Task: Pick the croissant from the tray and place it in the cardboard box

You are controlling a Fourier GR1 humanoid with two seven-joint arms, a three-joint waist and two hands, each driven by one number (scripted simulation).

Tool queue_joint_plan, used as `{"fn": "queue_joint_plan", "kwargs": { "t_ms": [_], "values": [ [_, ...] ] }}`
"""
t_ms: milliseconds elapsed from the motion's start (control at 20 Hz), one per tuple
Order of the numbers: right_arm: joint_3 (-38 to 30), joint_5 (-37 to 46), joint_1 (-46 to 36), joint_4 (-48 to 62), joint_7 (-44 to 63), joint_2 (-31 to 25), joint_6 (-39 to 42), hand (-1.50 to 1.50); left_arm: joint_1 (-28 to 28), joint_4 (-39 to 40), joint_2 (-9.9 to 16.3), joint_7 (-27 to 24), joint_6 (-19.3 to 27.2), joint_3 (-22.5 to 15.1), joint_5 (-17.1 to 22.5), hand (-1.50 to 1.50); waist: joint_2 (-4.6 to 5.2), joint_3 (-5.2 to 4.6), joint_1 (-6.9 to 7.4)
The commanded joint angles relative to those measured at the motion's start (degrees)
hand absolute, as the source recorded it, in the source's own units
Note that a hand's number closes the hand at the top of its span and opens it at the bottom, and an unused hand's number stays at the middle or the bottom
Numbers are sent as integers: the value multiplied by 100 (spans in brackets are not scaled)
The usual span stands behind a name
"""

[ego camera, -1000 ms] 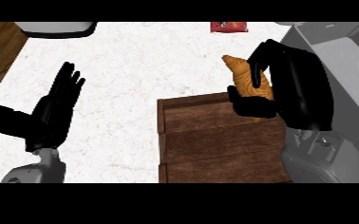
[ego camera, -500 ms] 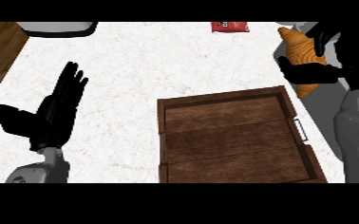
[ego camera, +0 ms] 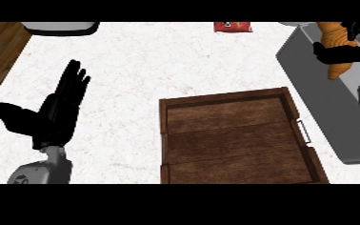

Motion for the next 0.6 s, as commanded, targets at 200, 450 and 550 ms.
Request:
{"fn": "queue_joint_plan", "kwargs": {
  "t_ms": [200, 450, 550],
  "values": [
    [-388, 163, -864, 2632, -1253, -704, -671, 150, -190, 385, -102, -226, 6, -18, -76, 0, 31, 1, 58],
    [207, 927, -443, 3321, -1093, -1095, 68, 150, -87, 51, 0, -9, -115, 22, 80, 0, 54, -1, 148],
    [230, 945, -666, 3828, -1034, -1173, 508, -150, -166, 6, -122, 163, 45, -180, -103, 0, 60, 4, 171]
  ]
}}
